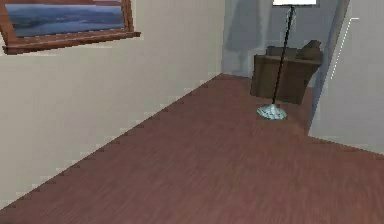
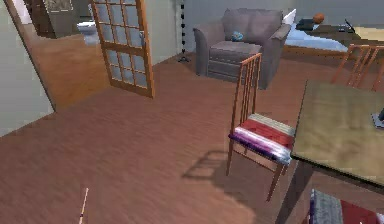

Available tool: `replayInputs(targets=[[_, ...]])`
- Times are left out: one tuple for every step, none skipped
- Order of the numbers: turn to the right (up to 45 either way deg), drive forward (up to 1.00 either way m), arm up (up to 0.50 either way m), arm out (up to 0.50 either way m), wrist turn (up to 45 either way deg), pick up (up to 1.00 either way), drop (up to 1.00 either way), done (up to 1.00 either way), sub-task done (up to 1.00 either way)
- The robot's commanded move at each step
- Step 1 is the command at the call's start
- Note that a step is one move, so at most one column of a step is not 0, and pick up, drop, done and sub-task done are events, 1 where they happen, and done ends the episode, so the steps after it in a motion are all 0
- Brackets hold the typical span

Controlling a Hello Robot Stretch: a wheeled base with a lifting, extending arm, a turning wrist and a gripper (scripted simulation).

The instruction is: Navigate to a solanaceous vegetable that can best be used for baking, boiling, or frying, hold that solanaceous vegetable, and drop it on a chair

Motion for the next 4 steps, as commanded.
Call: replayInputs(targets=[[0.0, 0.85, 0.0, 0.0, 0.0, 0.0, 0.0, 0.0, 0.0], [27.0, 0.0, 0.0, 0.0, 0.0, 0.0, 0.0, 0.0, 0.0], [0.0, 0.45, 0.0, 0.0, 0.0, 0.0, 0.0, 0.0, 0.0], [45.0, 0.0, 0.0, 0.0, 0.0, 0.0, 0.0, 0.0, 0.0]])
